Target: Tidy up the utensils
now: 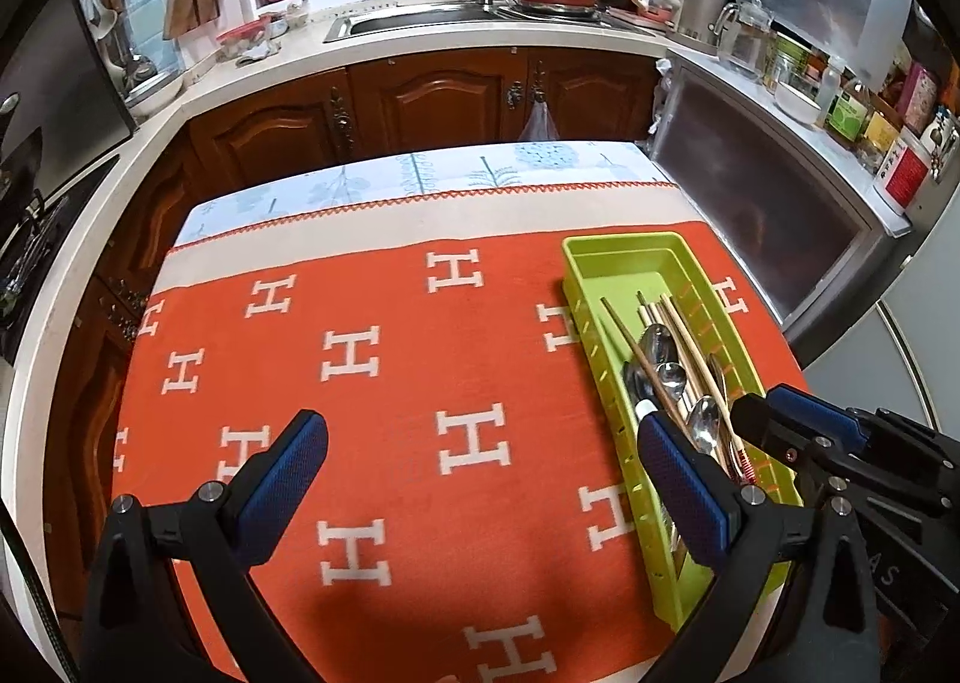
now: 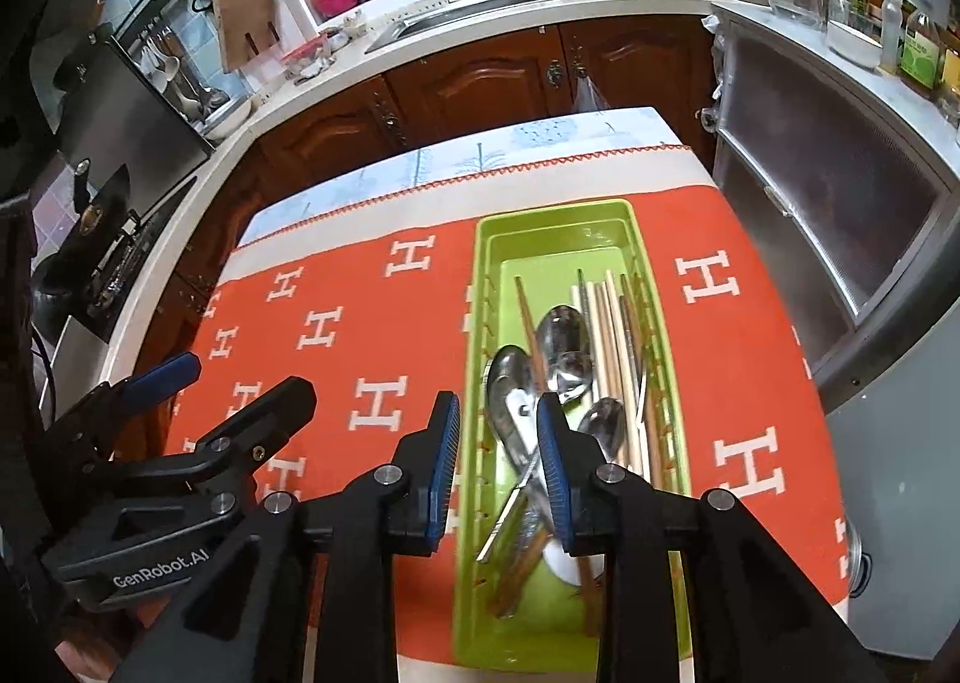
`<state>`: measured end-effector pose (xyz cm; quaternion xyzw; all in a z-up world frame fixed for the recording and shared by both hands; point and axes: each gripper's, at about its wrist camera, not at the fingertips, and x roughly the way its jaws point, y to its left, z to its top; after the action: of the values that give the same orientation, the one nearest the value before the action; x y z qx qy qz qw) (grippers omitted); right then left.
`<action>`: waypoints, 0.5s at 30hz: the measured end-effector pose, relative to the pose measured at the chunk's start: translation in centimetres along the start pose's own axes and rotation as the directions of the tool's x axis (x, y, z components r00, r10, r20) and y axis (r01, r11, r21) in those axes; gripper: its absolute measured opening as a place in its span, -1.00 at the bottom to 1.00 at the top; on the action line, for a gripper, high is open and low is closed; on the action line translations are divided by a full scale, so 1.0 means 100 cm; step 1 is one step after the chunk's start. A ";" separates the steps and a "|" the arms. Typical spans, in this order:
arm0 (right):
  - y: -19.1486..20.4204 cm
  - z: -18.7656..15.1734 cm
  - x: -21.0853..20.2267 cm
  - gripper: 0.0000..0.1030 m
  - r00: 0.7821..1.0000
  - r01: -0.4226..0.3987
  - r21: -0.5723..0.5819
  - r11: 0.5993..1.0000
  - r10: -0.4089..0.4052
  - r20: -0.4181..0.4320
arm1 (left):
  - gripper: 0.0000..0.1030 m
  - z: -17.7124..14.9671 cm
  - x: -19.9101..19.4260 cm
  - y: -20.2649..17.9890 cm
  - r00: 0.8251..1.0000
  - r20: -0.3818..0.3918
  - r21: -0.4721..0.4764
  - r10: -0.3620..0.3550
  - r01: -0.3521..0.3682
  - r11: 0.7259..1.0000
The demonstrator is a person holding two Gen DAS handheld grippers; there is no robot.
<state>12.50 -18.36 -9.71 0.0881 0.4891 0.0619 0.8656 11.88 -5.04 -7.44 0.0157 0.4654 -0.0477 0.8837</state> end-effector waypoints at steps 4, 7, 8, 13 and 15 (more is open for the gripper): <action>0.013 -0.008 -0.008 -0.42 1.000 0.003 -0.007 1.000 -0.003 0.015 | 0.98 -0.006 -0.010 0.014 1.000 0.010 -0.023 0.010 -0.009 1.000; 0.023 -0.014 -0.016 -0.38 1.000 0.006 -0.017 1.000 -0.005 0.031 | 0.98 -0.013 -0.019 0.025 1.000 0.014 -0.033 0.019 -0.019 0.999; 0.027 -0.017 -0.019 -0.32 0.999 0.010 -0.021 1.000 -0.010 0.038 | 0.98 -0.018 -0.023 0.029 1.000 0.018 -0.033 0.024 -0.024 0.999; 0.047 -0.032 -0.035 -0.26 0.997 0.015 -0.041 0.999 -0.013 0.070 | 0.98 -0.034 -0.042 0.047 0.998 0.026 -0.032 0.056 -0.055 0.998; 0.056 -0.039 -0.041 -0.21 0.997 0.001 -0.046 0.999 0.002 0.075 | 0.98 -0.039 -0.051 0.056 0.997 0.033 -0.044 0.065 -0.064 0.997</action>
<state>6.96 -13.37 -7.05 0.0704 0.4546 0.0700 0.8851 6.38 1.16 -5.57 0.0110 0.4502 -0.0093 0.8928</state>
